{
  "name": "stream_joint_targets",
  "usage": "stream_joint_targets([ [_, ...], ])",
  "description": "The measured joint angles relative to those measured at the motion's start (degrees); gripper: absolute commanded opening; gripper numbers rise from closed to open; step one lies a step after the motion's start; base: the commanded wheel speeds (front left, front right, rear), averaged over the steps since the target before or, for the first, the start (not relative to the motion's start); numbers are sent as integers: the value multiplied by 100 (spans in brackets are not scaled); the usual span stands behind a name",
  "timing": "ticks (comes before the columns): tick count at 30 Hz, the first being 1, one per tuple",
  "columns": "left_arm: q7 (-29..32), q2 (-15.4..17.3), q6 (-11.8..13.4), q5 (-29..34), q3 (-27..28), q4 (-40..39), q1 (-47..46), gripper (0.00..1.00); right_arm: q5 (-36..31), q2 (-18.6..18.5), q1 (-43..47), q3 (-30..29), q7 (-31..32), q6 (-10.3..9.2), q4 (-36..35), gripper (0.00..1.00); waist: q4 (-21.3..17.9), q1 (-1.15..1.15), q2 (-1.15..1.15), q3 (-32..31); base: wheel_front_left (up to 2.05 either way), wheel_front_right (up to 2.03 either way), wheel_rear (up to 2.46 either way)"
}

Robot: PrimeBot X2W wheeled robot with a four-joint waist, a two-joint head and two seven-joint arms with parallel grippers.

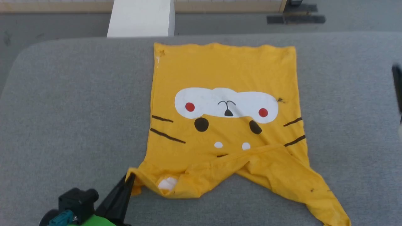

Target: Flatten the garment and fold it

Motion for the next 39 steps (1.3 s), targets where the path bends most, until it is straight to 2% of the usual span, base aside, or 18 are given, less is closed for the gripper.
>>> stream_joint_targets([
  [4, -42, 24, 0, 147, 26, -214, -231, 0, -199, -300, -1324, 246, 415, 0, 548, 100, 93, 0, 0, 398, 0, 0, 0],
  [8, -51, 29, -1, 243, 43, -387, -481, 0, -505, -435, -2433, 360, 670, 0, 1238, 100, 197, 1, 0, 837, 0, 0, 0],
  [14, -100, 57, -9, 390, 49, -579, -772, 0, -935, -503, -3600, 296, 880, 0, 2260, 100, 387, 1, 0, 1493, 0, 0, 0],
  [23, -196, -46, -96, 533, -102, -626, -1101, 0, -1205, -382, -4038, 183, 1016, 0, 3227, 100, 762, 1, 0, 2331, 0, 0, 0],
  [31, -255, -109, -140, 527, -171, -467, -1188, 0, -1189, -247, -4040, 190, 1043, 0, 3556, 100, 1143, 1, 0, 2671, 0, 0, 0],
  [32, -270, -116, -142, 525, -178, -453, -1188, 0, -1192, -256, -4056, 178, 1068, 0, 3560, 49, 1179, 1, 0, 2696, 0, 0, 0],
  [33, -271, -120, -143, 524, -181, -441, -1188, 0, -1198, -268, -4079, 171, 1073, 0, 3556, 28, 1201, 0, 0, 2713, 0, 0, 0],
  [34, -270, -124, -142, 523, -180, -419, -1189, 0, -1209, -280, -4104, 162, 1072, 0, 3553, 0, 1224, 1, 0, 2729, 0, 0, 0],
  [39, -276, -112, -133, 523, -165, -325, -1188, 0, -1226, -185, -4045, 135, 856, 0, 3618, 0, 1200, 0, 0, 2558, 0, 0, 0],
])
